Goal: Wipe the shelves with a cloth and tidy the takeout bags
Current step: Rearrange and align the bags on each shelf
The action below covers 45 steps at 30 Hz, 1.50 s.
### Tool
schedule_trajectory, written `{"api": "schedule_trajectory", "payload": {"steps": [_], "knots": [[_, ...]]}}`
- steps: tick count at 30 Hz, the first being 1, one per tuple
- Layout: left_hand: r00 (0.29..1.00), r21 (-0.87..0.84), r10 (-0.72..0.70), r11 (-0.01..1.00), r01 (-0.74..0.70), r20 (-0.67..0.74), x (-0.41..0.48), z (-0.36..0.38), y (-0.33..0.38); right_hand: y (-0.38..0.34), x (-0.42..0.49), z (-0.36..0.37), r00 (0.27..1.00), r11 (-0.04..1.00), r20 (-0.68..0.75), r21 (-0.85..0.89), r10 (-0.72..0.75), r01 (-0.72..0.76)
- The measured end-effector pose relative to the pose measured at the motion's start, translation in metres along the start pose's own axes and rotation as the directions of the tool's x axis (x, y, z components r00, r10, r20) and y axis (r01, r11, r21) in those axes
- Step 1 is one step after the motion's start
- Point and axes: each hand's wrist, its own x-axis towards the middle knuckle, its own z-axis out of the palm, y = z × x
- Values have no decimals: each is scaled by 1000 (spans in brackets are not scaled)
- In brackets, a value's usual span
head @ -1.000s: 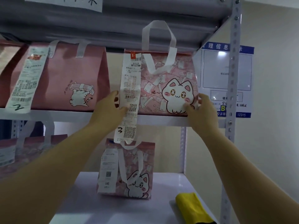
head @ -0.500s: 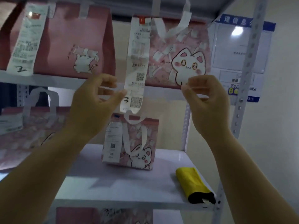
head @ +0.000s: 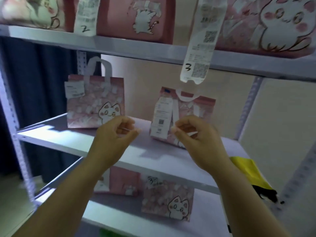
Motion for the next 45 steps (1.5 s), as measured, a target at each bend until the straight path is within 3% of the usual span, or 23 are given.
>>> {"api": "schedule_trajectory", "payload": {"steps": [7, 15, 28, 35, 41, 45], "knots": [[974, 88, -216, 971, 221, -63, -7, -43, -54, 6, 10, 73, 986, 997, 149, 2, 81, -82], [958, 141, -274, 948, 284, -85, 30, -104, -117, 0, 54, 158, 971, 991, 198, -22, 137, -135], [970, 173, -244, 954, 244, -19, 136, -142, -244, 26, 130, 270, 917, 917, -7, -24, 399, -399], [945, 188, -328, 927, 324, -11, 183, -141, -282, 56, 181, 311, 856, 820, -92, -251, 510, -515], [949, 127, -295, 951, 281, 110, 198, -136, -297, 69, 198, 320, 835, 832, 18, -101, 550, -546], [945, 102, -320, 945, 312, 74, 195, -135, -306, 67, 197, 324, 843, 844, -100, -48, 528, -534]]}}
